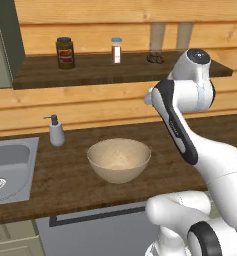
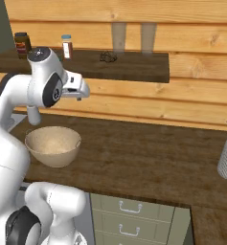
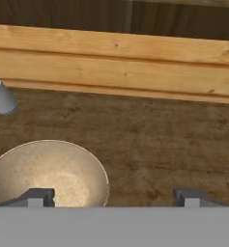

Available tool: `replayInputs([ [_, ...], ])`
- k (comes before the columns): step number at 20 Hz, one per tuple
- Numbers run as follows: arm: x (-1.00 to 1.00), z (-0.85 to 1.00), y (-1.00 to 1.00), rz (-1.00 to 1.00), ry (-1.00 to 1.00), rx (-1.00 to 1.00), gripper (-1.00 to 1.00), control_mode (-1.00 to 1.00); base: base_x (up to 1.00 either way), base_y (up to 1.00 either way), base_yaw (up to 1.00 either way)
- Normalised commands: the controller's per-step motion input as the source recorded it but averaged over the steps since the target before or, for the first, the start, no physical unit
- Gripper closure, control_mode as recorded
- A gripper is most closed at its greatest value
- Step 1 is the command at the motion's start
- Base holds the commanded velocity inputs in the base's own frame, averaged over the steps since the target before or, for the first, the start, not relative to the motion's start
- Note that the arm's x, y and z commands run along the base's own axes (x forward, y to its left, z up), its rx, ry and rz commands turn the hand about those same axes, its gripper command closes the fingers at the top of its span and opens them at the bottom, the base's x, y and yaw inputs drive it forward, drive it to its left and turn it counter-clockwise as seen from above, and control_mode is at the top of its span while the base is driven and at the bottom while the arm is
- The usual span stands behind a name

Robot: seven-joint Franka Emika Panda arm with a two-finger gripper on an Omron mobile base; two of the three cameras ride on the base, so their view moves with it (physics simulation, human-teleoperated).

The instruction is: Open the cabinet, pick up the bread from the cabinet and place it in the basket. Then move the basket to the dining counter.

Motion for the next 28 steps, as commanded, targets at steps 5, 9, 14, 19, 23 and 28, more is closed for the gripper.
replayInputs([
  [5,0.1,0.57,0.0,-0.06,-0.27,0.0,-1.0,-1.0,0.0,0.0,0.0],
  [9,0.13,0.68,0.0,-0.05,-0.2,0.0,-1.0,-1.0,0.0,0.0,0.0],
  [14,0.22,0.67,-0.02,-0.04,-0.2,0.0,-1.0,-1.0,0.0,0.0,0.0],
  [19,0.47,0.39,-0.24,-0.02,-0.03,0.01,-1.0,-1.0,0.0,0.0,0.0],
  [23,0.98,0.05,-0.23,0.0,0.07,0.01,-1.0,-1.0,0.0,0.0,0.0],
  [28,0.9,0.04,-0.2,-0.01,0.16,0.02,-1.0,-1.0,0.0,0.0,0.0],
])
